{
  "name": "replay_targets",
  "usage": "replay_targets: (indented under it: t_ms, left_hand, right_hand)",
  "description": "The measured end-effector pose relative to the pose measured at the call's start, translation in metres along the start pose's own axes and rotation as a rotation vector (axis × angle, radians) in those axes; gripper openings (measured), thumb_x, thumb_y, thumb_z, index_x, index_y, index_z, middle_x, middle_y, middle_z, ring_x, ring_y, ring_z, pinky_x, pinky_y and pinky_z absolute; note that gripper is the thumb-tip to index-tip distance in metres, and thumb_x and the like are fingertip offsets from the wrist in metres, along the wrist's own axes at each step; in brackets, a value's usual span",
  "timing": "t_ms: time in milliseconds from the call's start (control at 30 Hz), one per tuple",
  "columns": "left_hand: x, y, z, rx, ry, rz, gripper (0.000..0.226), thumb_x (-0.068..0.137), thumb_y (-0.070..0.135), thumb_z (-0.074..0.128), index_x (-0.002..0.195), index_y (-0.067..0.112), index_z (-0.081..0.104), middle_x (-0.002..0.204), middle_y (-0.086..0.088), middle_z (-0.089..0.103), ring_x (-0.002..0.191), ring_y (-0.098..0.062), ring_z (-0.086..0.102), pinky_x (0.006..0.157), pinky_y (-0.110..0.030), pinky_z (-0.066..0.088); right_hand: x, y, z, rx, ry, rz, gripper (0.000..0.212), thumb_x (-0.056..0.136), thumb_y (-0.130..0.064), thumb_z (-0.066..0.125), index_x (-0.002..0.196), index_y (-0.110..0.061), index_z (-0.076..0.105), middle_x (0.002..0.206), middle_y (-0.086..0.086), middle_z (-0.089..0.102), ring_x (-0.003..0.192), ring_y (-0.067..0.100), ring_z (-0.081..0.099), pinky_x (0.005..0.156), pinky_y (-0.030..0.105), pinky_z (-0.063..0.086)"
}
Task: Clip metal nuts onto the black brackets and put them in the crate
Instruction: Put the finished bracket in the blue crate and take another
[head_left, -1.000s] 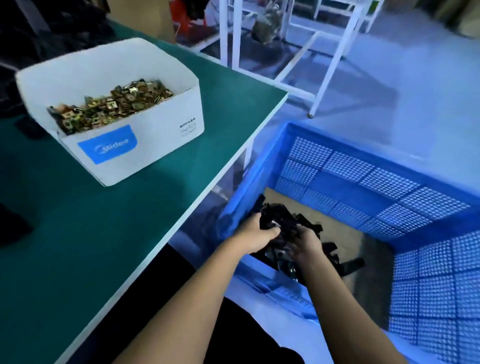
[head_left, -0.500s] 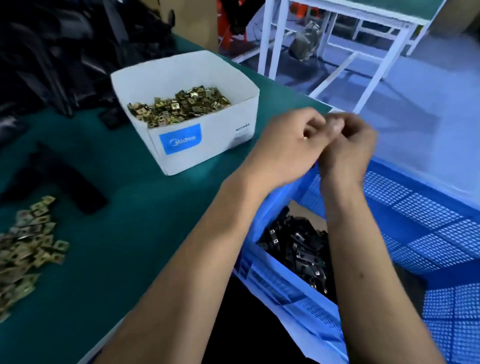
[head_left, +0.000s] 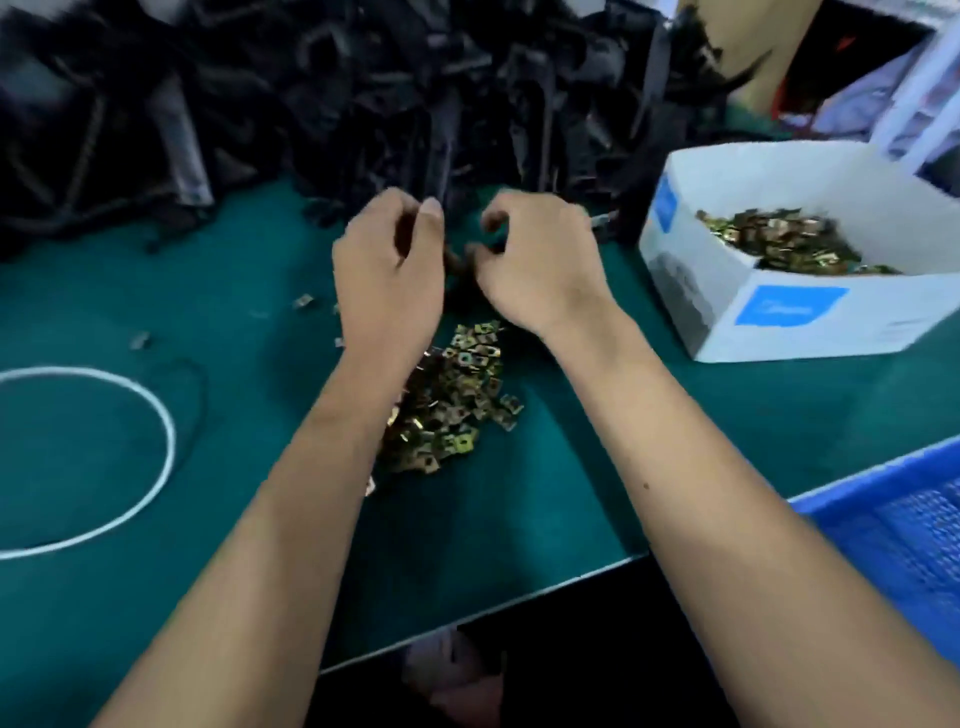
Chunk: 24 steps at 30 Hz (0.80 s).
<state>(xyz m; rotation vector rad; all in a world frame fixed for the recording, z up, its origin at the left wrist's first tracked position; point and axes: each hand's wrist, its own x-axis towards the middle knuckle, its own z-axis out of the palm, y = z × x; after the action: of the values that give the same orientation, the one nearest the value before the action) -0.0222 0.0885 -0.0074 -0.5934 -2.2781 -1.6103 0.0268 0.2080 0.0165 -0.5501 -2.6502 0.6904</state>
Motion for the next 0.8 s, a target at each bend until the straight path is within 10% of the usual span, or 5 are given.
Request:
replay_targets:
  t_ms: [133,400,500,633,800]
  left_hand:
    - [0.005,-0.056,-0.041,0.041,0.062,-0.027,0.032,0.104,0.030,0.051,0.079,0.010,0.056,0.061,0.003,0.068,0.050,-0.004,0.059,0.058,-0.028,0.048]
    - [0.018,-0.074,-0.054,-0.291,0.129,-0.236,0.021,0.098,0.026,0.058,0.079,0.019,0.055,0.069,0.000,0.067,0.056,-0.018,0.058,0.050,-0.026,0.043]
    - [0.018,-0.068,-0.060,-0.318,-0.065,-0.178,0.016,0.089,0.030,0.070,0.100,0.020,0.063,0.095,0.001,0.071,0.087,-0.015,0.064,0.076,-0.032,0.054]
    - [0.020,-0.064,-0.074,-0.376,-0.447,-0.064,0.070,0.090,0.042,0.072,0.151,0.030,0.041,0.145,-0.007,0.058,0.137,-0.016,0.053,0.114,-0.040,0.045]
    - [0.020,-0.056,-0.064,-0.496,-0.405,-0.038,0.057,0.105,0.031,0.055,0.156,0.018,0.035,0.153,-0.004,0.051,0.141,-0.013,0.050,0.118,-0.035,0.040]
  right_hand:
    - [0.018,-0.006,0.040,-0.172,-0.184,0.109,0.050,0.092,-0.039,0.070,0.137,-0.019,0.058,0.138,0.017,0.049,0.129,0.041,0.043,0.103,0.048,0.043]
    - [0.022,-0.021,0.051,0.290,0.327,-0.355,0.018,0.091,-0.006,0.070,0.108,-0.010,0.070,0.109,0.005,0.056,0.098,0.009,0.054,0.088,0.012,0.040]
    - [0.023,-0.023,0.044,0.512,0.486,-0.556,0.005,0.096,0.000,0.061,0.100,0.000,0.057,0.098,0.009,0.053,0.092,0.014,0.051,0.086,0.023,0.042]
    - [0.017,-0.024,0.058,0.853,0.136,-0.396,0.025,0.107,-0.012,0.052,0.114,0.012,0.048,0.110,0.033,0.057,0.105,0.043,0.058,0.095,0.054,0.047]
    - [0.000,-0.036,0.067,0.870,-0.188,-0.424,0.031,0.103,-0.006,0.059,0.133,-0.014,0.059,0.127,0.001,0.068,0.122,0.007,0.062,0.107,0.025,0.046]
